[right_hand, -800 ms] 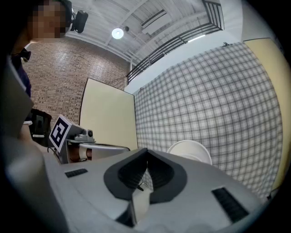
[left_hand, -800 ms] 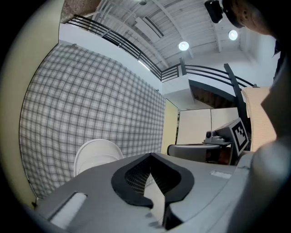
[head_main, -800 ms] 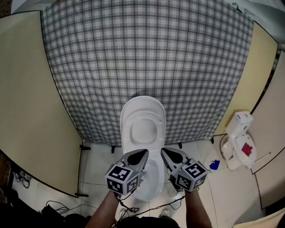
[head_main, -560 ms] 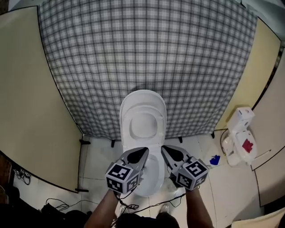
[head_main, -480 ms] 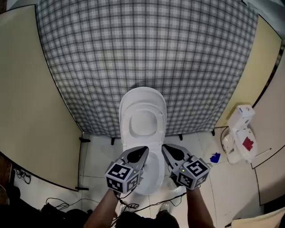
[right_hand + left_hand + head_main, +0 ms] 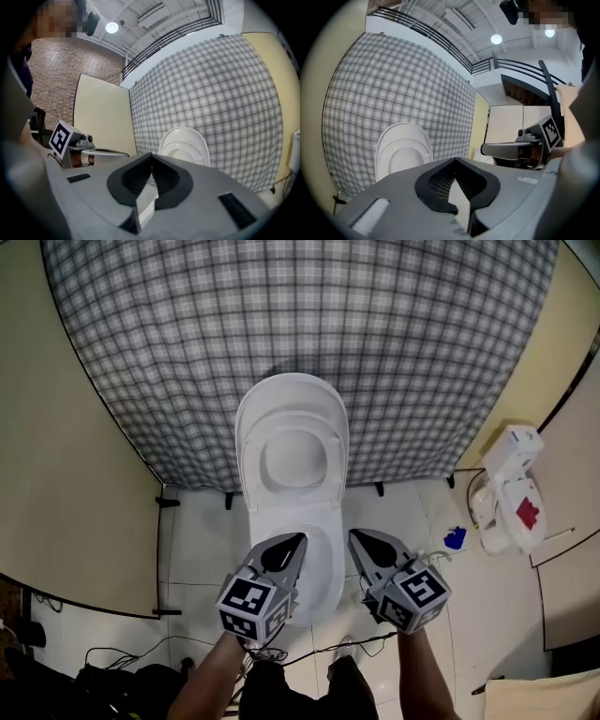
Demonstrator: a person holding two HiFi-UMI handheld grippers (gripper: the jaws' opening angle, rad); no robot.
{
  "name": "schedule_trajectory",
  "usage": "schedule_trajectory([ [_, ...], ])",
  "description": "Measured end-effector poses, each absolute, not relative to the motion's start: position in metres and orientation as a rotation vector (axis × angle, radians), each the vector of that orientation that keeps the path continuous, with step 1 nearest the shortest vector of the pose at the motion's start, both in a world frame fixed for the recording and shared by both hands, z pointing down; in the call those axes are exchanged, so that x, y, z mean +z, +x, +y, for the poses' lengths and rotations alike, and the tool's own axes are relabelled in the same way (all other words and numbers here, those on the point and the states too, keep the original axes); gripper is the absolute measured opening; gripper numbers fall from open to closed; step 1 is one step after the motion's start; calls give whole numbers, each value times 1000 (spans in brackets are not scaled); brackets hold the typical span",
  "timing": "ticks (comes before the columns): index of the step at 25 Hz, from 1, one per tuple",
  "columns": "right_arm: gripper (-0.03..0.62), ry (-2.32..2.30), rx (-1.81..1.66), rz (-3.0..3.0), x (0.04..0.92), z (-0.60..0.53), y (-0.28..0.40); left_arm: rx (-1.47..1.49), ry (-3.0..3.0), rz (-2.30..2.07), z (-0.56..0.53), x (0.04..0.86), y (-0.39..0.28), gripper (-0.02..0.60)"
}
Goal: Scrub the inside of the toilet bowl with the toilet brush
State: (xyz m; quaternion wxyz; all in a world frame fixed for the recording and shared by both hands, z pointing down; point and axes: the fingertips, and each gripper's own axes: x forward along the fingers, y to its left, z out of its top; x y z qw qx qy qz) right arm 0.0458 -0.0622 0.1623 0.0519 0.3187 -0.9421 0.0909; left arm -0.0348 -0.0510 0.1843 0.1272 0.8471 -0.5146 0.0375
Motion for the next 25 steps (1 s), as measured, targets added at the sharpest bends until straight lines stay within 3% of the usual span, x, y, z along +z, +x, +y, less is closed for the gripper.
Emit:
schedule_trajectory([
  [11,5,1076,396,-2783,267,-72,73,144,2398,-1451,-58,294,-21,9],
  [25,34,1344,563,-2562,414,-77,171,167,2380,-1277,-61,419,34,11],
])
